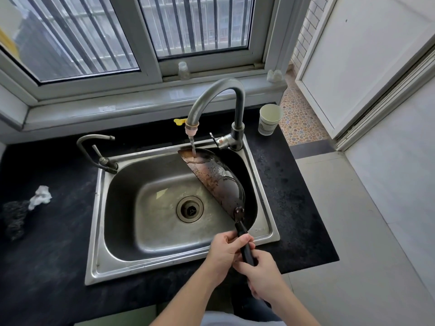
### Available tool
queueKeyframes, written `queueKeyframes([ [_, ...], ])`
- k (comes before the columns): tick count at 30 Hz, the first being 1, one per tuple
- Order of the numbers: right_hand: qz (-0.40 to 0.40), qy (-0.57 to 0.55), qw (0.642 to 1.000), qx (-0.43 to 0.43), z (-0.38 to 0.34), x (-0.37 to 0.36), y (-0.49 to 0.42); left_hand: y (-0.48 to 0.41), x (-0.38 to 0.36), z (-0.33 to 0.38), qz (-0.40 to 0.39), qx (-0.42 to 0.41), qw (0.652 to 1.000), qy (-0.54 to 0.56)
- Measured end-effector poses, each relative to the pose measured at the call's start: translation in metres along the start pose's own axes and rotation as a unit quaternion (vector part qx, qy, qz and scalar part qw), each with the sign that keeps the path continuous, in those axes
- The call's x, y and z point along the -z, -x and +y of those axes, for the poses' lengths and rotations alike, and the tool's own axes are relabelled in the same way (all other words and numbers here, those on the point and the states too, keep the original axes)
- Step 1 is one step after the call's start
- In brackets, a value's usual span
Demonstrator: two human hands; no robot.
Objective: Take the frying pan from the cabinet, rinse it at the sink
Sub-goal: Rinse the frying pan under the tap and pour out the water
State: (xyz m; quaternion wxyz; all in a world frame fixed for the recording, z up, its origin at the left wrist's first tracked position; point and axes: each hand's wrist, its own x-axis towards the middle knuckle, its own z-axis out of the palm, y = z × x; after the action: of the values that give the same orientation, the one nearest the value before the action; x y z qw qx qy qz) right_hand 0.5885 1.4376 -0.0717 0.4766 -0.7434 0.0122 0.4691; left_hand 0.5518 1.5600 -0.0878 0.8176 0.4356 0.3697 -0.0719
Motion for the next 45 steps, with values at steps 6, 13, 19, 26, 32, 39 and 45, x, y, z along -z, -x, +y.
queueKeyframes([
  [6, -0.028, -0.006, 0.999, -0.016, -0.007, -0.002, 0.003, 0.003, 0.004, 0.002, -0.003, -0.012, 1.0, 0.011],
  [13, -0.124, -0.044, 0.991, -0.007, -0.016, -0.001, 0.015, 0.018, 0.014, 0.004, 0.017, -0.028, 0.999, 0.03],
  [19, -0.182, -0.037, 0.983, 0.002, -0.018, -0.019, 0.024, 0.043, 0.031, 0.005, -0.062, 0.02, 0.977, 0.202],
  [26, -0.218, -0.026, 0.975, -0.029, -0.017, -0.034, 0.027, 0.06, 0.051, -0.005, -0.019, -0.011, 0.992, 0.125],
  [32, -0.098, 0.11, 0.989, -0.028, -0.022, -0.062, 0.034, 0.066, 0.059, -0.006, 0.0, -0.029, 0.993, 0.115],
  [39, -0.03, 0.198, 0.976, 0.086, -0.011, -0.071, 0.037, 0.064, 0.068, -0.011, 0.039, -0.027, 0.996, 0.079],
  [45, -0.077, 0.1, 0.99, 0.063, 0.007, -0.082, 0.029, 0.064, 0.078, -0.022, 0.111, -0.015, 0.994, 0.017],
])
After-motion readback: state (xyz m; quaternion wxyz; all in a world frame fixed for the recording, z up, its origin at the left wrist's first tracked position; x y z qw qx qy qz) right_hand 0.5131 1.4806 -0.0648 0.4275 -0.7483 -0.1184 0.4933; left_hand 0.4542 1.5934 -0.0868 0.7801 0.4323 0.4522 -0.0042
